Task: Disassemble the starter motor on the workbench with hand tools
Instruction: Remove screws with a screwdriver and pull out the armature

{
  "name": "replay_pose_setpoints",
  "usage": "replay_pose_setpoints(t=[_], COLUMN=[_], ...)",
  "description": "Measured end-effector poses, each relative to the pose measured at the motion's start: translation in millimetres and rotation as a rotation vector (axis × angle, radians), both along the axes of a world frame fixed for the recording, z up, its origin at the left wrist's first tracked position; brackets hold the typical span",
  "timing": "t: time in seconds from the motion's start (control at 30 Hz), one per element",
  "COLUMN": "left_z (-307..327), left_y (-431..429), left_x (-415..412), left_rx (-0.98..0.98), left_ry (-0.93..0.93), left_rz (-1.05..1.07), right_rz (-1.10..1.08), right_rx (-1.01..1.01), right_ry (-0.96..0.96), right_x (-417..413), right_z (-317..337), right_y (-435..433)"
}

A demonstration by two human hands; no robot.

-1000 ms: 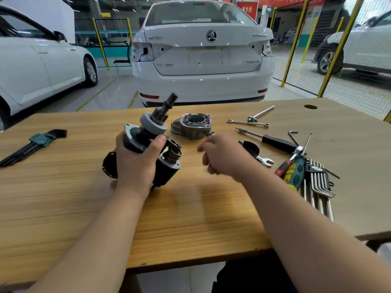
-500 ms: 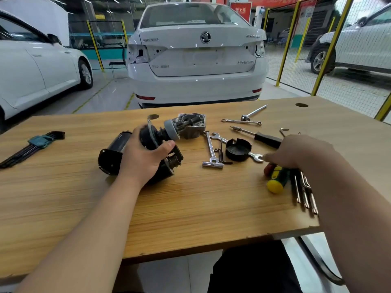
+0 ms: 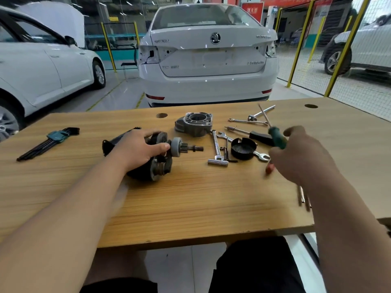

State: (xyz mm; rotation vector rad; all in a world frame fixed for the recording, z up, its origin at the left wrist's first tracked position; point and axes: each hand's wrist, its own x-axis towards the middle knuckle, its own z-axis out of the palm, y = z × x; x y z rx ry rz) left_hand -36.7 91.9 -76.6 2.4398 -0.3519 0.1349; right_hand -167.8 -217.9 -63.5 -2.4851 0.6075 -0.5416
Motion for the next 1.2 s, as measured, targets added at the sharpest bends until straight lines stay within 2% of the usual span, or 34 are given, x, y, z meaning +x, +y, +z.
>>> replay_pose_setpoints(t=[0.07, 0.1, 0.2, 0.27, 0.53, 0.97, 1.2], left_z=[0, -1, -6, -11, -26, -29, -29], left_y=[15, 23, 40, 46, 39, 40, 39], left_x=[-1, -2, -7, -11, -15, -11, -12], left_rx=[0.058, 0.075, 0.032, -0.036, -0.213, -0.268, -0.271], left_ry=[-0.048, -0.078, -0.180, -0.259, -0.419, -0.385, -0.368], left_rz=[0.028, 0.040, 0.069, 0.104, 0.154, 0.143, 0.152], right_rz=[0.251, 0.387, 0.613, 0.662, 0.628, 0.453, 0.426], right_rx=[0.092, 0.243, 0.782, 0.947, 0.825, 0.867, 0.896], right_ry=[-0.284, -0.343, -0.310, -0.298, -0.234, -0.215, -0.199], right_x=[-6, -4, 8, 16, 33, 32, 31], right_z=[-7, -11, -26, -29, -33, -42, -40], right_y=[18, 26, 34, 26, 39, 46, 46])
